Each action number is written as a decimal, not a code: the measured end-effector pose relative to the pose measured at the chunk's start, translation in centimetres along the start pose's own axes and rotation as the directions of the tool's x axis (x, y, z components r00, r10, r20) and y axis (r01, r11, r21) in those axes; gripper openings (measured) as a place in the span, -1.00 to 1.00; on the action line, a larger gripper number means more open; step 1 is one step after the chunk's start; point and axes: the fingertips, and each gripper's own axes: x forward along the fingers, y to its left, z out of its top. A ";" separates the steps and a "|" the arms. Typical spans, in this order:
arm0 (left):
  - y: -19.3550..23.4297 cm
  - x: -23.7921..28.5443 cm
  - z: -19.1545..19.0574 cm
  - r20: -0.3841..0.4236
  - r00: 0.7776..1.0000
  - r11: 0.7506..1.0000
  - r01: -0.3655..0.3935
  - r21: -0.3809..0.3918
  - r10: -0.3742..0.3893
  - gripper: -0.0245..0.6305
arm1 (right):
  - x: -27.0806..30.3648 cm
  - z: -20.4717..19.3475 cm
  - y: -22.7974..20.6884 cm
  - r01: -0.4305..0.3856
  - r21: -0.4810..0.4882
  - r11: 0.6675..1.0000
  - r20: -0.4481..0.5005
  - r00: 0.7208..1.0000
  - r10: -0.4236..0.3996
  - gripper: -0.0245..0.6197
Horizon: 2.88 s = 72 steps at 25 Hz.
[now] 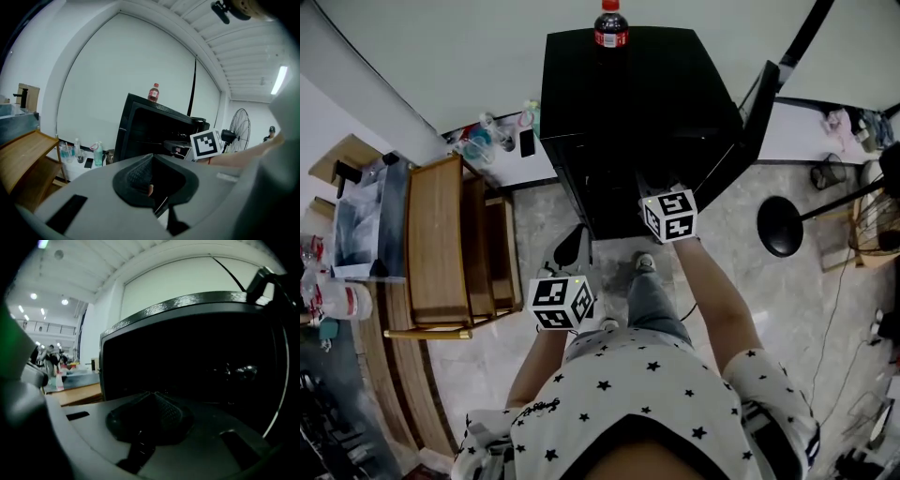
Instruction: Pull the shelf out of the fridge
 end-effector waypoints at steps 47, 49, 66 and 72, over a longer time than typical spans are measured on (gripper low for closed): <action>5.2 -2.8 -0.5 0.016 0.977 0.975 -0.212 -0.064 0.214 -0.89 | 10.8 -3.3 -3.7 -0.037 -0.983 0.179 -0.098 0.933 -0.346 -0.78; 5.3 -2.9 -0.4 0.016 0.976 0.975 -0.214 -0.065 0.216 -0.89 | 10.7 -3.4 -3.6 -0.040 -0.983 0.180 -0.101 0.933 -0.344 -0.78; 4.8 -4.3 0.6 0.045 0.968 0.966 -0.241 -0.095 0.246 -0.89 | 8.2 -4.0 -2.3 -0.069 -0.984 0.164 -0.121 0.936 -0.331 -0.78; 4.0 -4.9 0.4 0.036 0.971 0.968 -0.234 -0.088 0.237 -0.89 | 6.9 -4.5 -1.8 -0.071 -0.985 0.158 -0.122 0.933 -0.340 -0.78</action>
